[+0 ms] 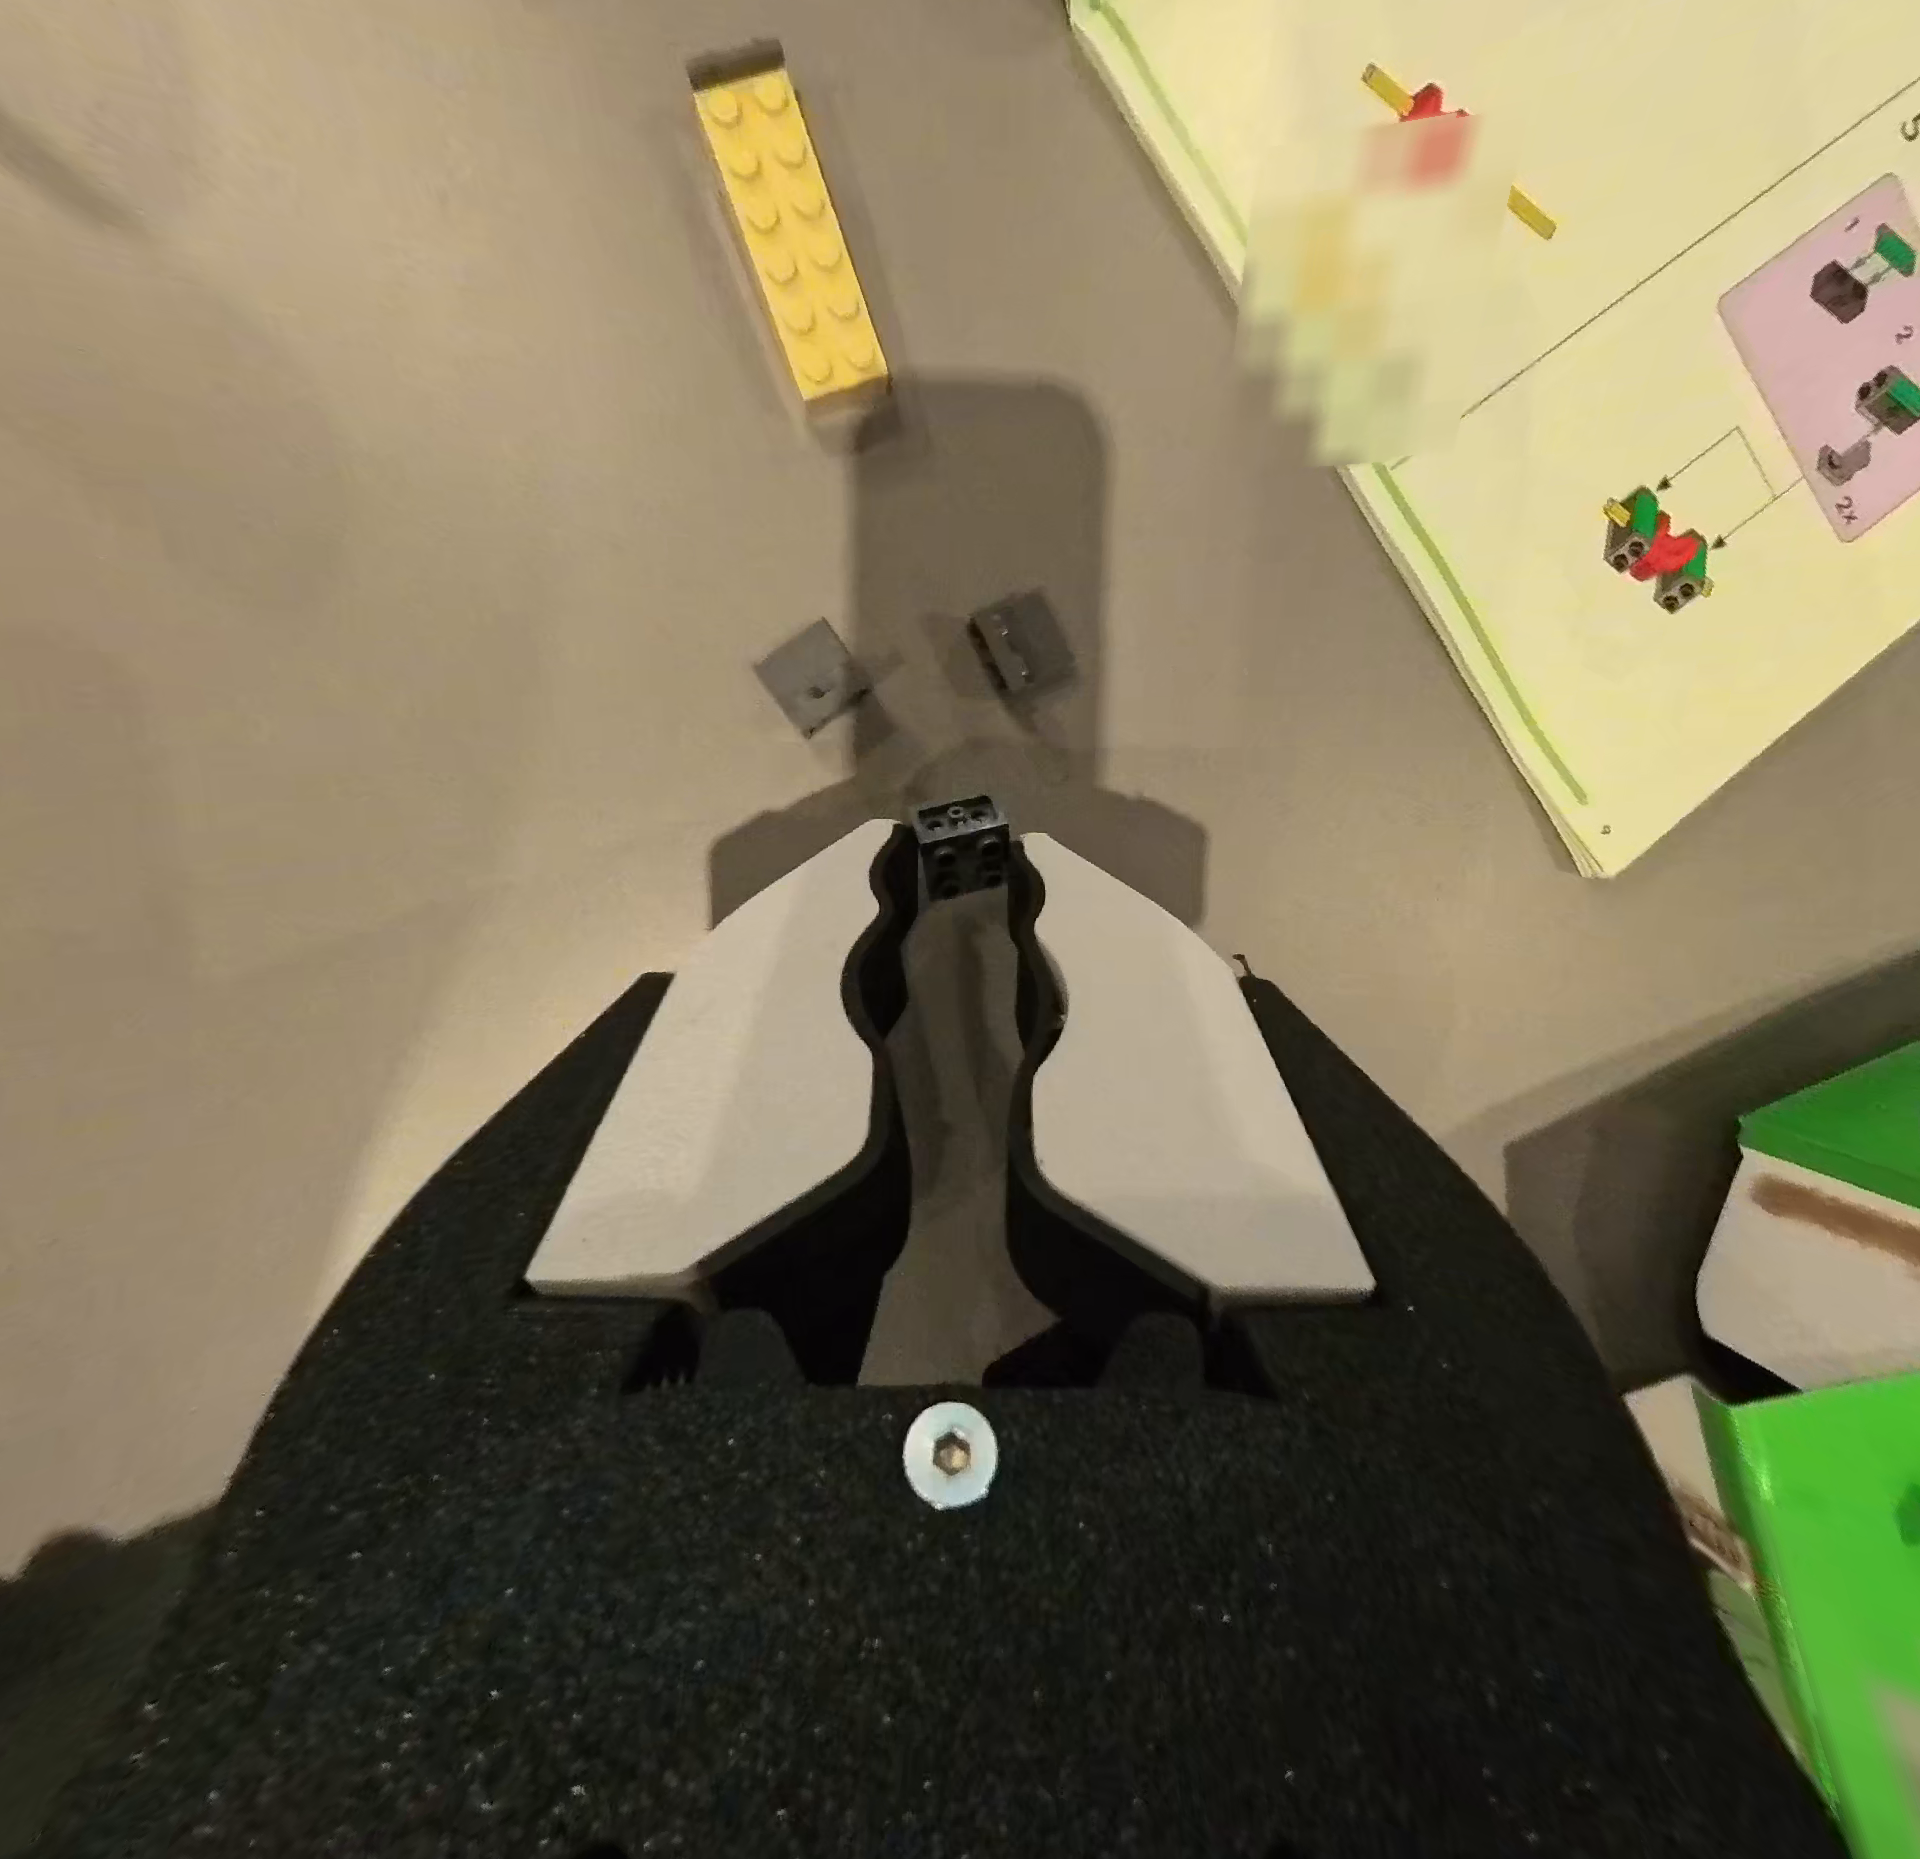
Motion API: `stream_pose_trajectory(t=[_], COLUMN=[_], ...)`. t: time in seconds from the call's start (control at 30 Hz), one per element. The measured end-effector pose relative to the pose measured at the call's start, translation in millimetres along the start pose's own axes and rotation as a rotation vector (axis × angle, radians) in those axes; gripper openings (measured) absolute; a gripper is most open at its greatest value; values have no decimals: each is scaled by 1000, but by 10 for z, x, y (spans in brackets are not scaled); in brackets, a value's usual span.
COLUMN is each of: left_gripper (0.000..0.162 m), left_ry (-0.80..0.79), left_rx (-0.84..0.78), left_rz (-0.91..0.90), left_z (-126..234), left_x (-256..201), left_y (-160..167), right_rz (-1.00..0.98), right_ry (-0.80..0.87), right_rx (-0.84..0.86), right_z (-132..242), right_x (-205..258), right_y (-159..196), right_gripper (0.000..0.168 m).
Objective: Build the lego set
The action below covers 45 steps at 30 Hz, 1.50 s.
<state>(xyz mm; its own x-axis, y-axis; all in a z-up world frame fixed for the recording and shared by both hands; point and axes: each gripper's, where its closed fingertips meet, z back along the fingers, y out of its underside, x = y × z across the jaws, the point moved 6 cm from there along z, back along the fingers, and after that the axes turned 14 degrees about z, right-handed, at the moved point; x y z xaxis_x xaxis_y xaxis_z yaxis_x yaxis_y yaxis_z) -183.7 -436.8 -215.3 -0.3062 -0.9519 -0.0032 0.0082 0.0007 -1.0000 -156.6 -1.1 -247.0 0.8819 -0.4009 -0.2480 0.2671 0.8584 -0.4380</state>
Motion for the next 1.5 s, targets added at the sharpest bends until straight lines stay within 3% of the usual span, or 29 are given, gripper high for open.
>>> stream_pose_trajectory(t=[0.63,0.73,0.9,1.03,1.2,1.37,1.4,1.5], left_gripper=[0,0,0,0,0,0,0,0], left_ry=[0,0,-30,-44,-36,-32,-32,-38], left_rx=[0,0,-30,-50,-27,-33,-34,-39], left_rz=[3,2,26,61,26,45,46,56], left_z=[-2,-2,21,39,17,23,25,29], left_x=[2,1,43,86,49,64,66,78], left_y=[3,2,-20,-37,-19,-24,-25,-31], right_rz=[-37,-44,-39,-11,140,363,400,488], right_ry=[-7,-8,73,53,-73,-164,-177,-241], right_rx=[35,7,-95,-253,-376,-336,-320,-281], right_z=[-3,15,197,265,-77,-612,-716,-1011], right_x=[2,-6,-124,-235,-285,-255,-250,-207], right_y=[47,29,-89,-562,-1476,-2368,-2517,-2859], right_gripper=[17,31,27,24,22,21,15,20])
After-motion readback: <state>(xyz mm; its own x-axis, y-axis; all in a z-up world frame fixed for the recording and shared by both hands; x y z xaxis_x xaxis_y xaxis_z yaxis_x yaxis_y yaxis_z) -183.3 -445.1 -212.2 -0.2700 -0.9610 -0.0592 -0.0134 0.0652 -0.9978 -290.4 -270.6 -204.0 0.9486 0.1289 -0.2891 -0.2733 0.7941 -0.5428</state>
